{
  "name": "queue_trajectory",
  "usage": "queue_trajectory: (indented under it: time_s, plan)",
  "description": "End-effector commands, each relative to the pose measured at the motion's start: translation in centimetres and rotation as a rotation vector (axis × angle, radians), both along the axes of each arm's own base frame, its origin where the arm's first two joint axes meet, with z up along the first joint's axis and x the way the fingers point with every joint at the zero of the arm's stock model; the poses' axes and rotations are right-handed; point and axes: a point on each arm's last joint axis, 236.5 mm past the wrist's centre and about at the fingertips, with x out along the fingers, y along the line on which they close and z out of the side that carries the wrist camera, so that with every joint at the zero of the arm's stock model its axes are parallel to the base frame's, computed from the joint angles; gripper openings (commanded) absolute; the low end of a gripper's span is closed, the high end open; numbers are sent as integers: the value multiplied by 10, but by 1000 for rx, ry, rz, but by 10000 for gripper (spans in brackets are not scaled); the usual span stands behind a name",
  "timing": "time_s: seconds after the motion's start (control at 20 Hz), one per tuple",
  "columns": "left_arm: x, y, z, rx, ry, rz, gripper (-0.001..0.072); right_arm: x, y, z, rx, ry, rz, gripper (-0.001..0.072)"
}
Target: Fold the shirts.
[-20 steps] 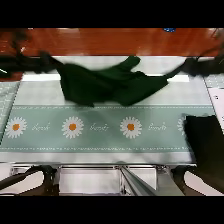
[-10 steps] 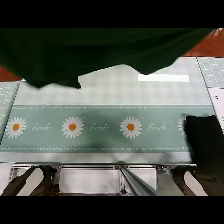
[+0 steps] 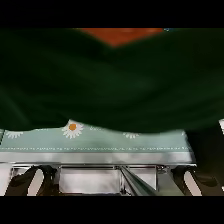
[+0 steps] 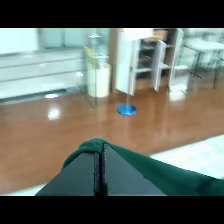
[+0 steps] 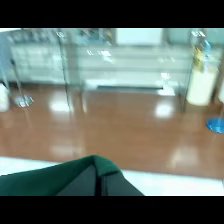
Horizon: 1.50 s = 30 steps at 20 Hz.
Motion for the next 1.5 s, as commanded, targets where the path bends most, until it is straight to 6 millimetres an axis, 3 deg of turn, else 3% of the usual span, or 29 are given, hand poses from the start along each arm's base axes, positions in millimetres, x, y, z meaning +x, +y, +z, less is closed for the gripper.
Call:
queue_trajectory:
  time_s: [0.0,0.1,0.25,0.5,0.7,0.85,1.0,1.05,1.1,1.15,1.2,1.3,1.45]
  plan:
    - [2,31,-48,27,168,106,18,-4,-9,-36,-10,131,-36,24]
    - [25,33,-98,13,332,101,18,13,-10,-60,7,208,-28,23]
    - [68,37,-182,-21,558,108,19,58,-16,-124,39,401,-19,24]
    - [169,50,-316,-104,821,163,19,167,-7,-234,145,641,88,24]
    - [257,51,-397,-227,922,190,19,264,-13,-319,289,749,80,24]
    - [304,45,-448,-315,1003,186,19,318,-7,-378,431,810,92,24]
    - [335,33,-479,-406,1069,158,21,358,1,-421,600,863,93,26]
    - [343,30,-483,-433,1077,151,77,368,3,-430,646,872,91,110]
    - [350,29,-487,-458,1088,153,286,377,6,-436,690,878,97,328]
    - [353,29,-487,-474,1106,153,504,383,6,-438,727,879,104,414]
    - [353,34,-483,-468,1123,139,508,384,4,-433,753,882,119,415]
    - [343,67,-467,-437,1158,147,508,374,-13,-413,760,900,154,413]
    - [295,153,-453,-372,1280,250,508,332,-64,-378,751,936,163,413]
